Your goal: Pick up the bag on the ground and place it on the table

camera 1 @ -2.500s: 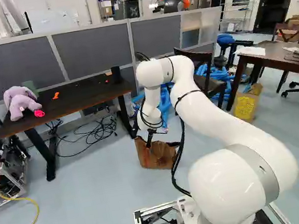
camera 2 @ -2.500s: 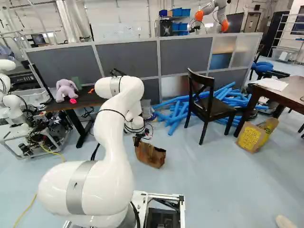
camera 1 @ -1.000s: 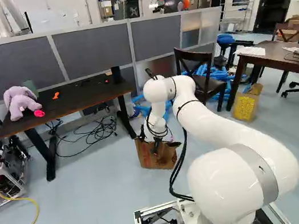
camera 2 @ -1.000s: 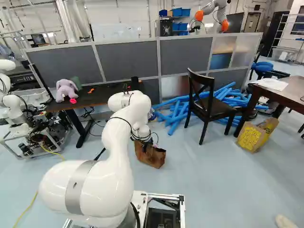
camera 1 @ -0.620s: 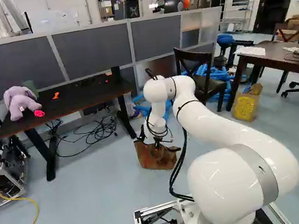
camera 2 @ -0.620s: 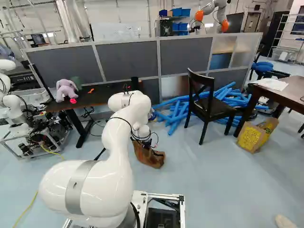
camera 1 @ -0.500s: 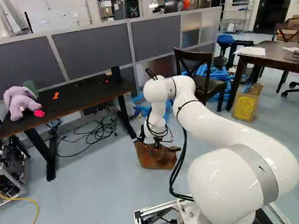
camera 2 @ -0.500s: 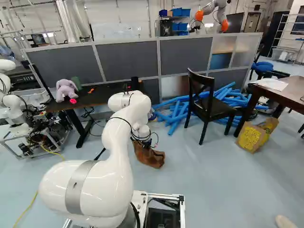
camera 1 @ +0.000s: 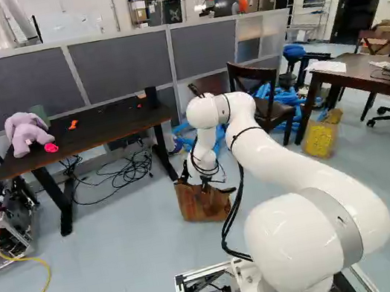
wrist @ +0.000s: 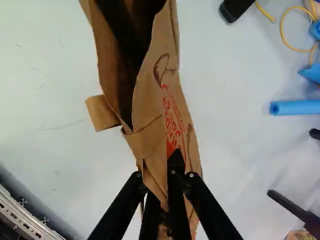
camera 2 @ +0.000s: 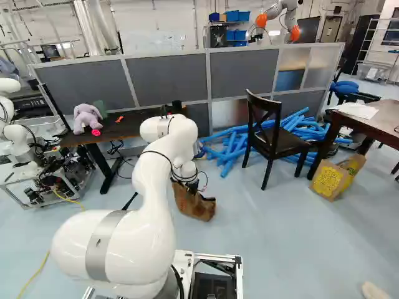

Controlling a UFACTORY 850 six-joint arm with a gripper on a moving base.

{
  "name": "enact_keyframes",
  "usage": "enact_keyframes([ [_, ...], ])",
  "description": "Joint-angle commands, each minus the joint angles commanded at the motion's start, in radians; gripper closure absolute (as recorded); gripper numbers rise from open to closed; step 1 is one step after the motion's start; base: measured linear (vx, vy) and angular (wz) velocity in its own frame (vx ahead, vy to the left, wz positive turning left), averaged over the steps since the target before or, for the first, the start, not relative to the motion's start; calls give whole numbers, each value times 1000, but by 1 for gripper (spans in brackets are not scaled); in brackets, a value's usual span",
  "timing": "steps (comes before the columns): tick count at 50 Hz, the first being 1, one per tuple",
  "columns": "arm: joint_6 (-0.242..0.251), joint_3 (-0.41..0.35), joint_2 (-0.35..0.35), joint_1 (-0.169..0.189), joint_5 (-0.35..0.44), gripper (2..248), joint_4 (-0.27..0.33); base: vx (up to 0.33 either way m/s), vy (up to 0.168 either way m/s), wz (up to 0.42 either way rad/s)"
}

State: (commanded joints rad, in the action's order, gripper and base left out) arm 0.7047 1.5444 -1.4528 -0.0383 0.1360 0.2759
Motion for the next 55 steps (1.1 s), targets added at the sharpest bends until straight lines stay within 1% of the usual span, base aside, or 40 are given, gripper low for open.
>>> enact_keyframes([
  [55, 0, -176, 203, 0, 0, 229, 0, 0, 0, 0],
])
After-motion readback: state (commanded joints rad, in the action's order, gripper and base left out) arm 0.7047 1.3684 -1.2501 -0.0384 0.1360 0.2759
